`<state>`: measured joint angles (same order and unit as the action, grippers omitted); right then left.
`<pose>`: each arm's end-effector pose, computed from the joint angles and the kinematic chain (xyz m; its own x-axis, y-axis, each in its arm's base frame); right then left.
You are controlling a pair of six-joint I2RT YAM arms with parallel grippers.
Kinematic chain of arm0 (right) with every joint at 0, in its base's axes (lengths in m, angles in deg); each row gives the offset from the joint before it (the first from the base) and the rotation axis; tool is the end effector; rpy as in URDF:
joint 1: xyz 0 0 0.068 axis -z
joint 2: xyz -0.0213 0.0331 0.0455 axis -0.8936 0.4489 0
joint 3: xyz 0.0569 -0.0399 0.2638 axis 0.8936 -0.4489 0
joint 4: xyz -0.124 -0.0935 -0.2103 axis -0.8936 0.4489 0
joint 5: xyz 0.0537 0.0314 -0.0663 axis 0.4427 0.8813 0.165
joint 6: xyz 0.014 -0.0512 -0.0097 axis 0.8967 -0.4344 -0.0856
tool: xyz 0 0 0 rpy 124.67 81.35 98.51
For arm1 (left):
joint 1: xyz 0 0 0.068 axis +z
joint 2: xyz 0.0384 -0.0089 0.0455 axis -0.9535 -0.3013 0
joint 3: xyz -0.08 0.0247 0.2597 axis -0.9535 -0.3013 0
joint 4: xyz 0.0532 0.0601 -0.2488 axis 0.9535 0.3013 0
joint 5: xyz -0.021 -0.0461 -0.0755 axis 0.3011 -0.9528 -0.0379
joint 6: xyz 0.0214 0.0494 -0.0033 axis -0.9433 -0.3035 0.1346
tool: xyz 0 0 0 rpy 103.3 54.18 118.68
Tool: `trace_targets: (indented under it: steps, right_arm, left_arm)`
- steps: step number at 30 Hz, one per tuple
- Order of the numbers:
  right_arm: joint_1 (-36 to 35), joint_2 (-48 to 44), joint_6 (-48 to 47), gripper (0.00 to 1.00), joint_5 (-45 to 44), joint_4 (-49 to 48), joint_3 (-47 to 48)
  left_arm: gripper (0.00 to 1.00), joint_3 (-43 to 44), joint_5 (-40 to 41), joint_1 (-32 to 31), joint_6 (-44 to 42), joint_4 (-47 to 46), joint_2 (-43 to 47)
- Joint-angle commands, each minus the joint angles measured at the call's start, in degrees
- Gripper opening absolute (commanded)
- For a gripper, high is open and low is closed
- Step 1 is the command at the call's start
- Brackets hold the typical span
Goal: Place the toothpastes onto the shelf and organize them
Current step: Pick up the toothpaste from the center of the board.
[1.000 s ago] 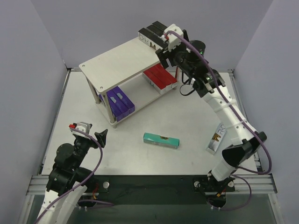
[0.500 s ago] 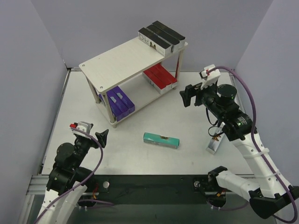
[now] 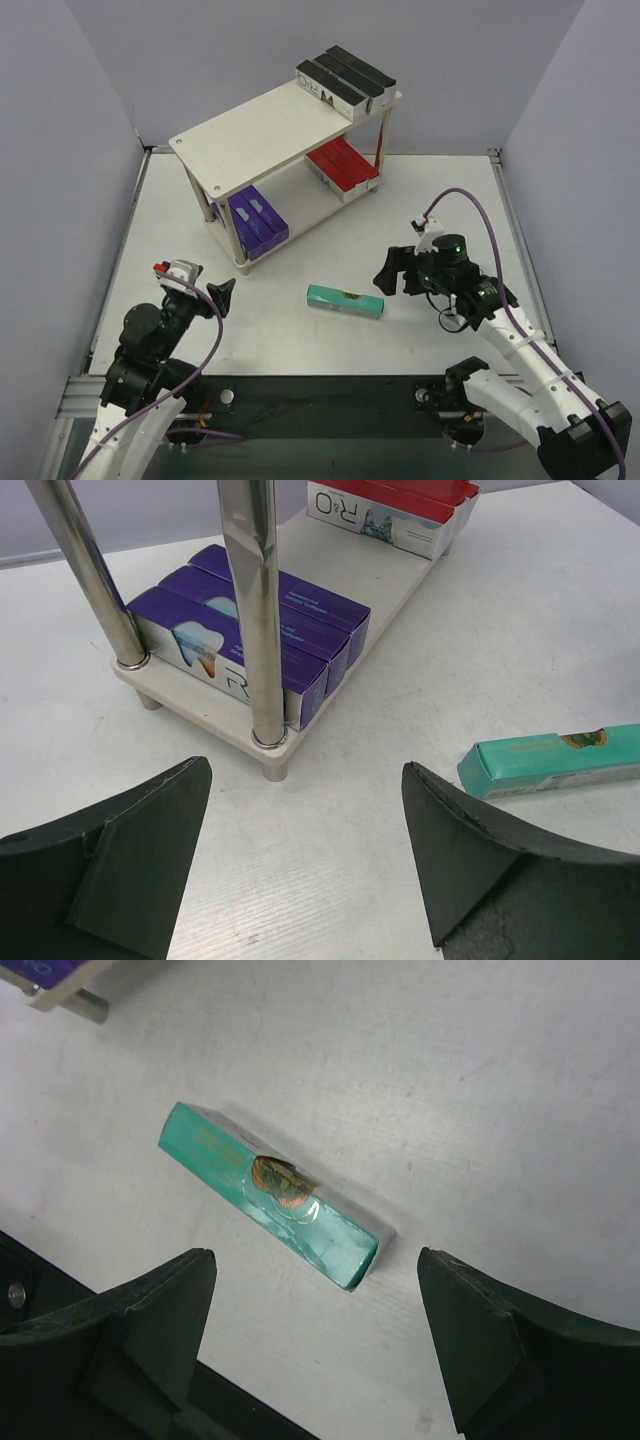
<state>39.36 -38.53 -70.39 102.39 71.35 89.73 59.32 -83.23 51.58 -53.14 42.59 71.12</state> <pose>0.1767 0.0902 0.2912 -0.5380 0.0699 -0.8401 -0.5009 0.7751 0.3852 0.0786 -0.0307 0.2741 -0.0960 -0.0374 -0.9947 0.3665 0.9277 -0.0703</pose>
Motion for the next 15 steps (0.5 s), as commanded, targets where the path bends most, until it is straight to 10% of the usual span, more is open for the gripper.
trace_targets:
  steps: [1,15]
  right_arm:
    - [0.67,1.69,5.63,0.85,2.32,-1.49,-3.7]
    - [-6.34,15.49,9.15,0.86,5.92,-17.57,-12.06]
  left_arm:
    - [0.88,0.37,-0.87,0.32,-0.45,-3.21,-0.58]
    - [0.88,0.37,-0.52,0.32,-0.45,-2.78,-1.46]
